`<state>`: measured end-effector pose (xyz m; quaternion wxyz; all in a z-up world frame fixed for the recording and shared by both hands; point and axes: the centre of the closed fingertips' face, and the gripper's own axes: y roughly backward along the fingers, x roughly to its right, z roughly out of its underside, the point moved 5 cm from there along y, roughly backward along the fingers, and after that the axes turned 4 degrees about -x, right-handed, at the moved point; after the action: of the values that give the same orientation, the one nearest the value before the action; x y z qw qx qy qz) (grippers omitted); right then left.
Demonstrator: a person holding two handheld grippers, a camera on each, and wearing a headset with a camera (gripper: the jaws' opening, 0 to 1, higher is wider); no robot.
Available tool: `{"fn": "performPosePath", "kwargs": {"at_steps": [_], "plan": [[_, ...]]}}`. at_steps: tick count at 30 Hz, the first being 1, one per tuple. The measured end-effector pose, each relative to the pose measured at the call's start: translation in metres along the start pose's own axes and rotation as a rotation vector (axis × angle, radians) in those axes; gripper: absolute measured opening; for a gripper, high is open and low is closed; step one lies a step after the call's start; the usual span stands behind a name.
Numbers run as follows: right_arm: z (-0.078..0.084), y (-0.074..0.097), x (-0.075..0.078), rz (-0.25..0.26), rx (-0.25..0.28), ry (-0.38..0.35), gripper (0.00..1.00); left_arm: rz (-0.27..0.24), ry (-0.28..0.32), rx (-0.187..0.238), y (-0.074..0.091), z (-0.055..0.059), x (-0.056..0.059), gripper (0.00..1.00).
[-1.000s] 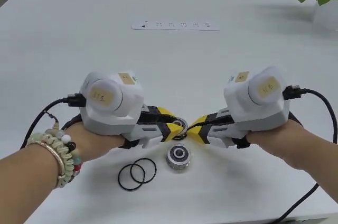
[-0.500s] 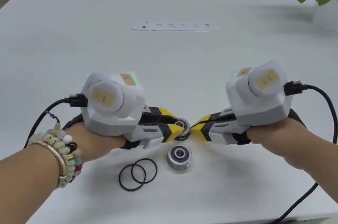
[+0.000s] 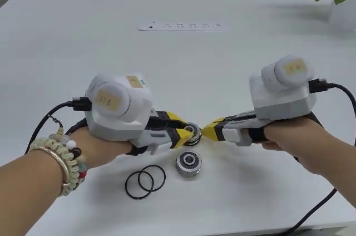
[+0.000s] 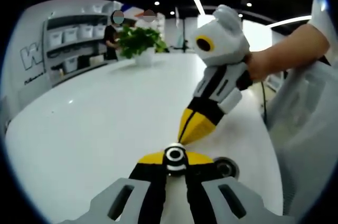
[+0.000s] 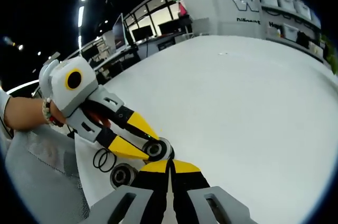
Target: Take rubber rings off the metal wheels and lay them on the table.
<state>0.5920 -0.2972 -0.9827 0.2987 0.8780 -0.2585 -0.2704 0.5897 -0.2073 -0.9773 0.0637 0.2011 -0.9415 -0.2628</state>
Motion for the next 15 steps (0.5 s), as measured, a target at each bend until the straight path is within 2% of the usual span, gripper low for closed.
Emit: {"fn": "performPosePath", "kwargs": {"at_steps": [5,8,9,11,15], "plan": [[0.0013,0.0015,-0.0018,-0.057,0.041,-0.17,0.0,0.003,-0.002,0.005,0.0,0.0002,0.0005,0.14],[-0.0014,0.0028,-0.004,-0.089,0.069,-0.241,0.0,0.003,-0.001,0.006,0.0001,0.0001,0.0008,0.14],[-0.0007,0.0024,-0.0044,-0.084,0.06,-0.272,0.0,0.003,-0.001,0.007,0.0001,0.0001,0.0009,0.14],[-0.0005,0.0025,-0.0043,-0.079,0.059,-0.255,0.0,0.001,-0.001,0.007,0.0002,0.0002,0.001,0.14],[-0.0014,0.0027,-0.0052,-0.088,0.06,-0.287,0.0,-0.004,-0.006,0.009,0.0002,0.0007,0.0008,0.14]]}}
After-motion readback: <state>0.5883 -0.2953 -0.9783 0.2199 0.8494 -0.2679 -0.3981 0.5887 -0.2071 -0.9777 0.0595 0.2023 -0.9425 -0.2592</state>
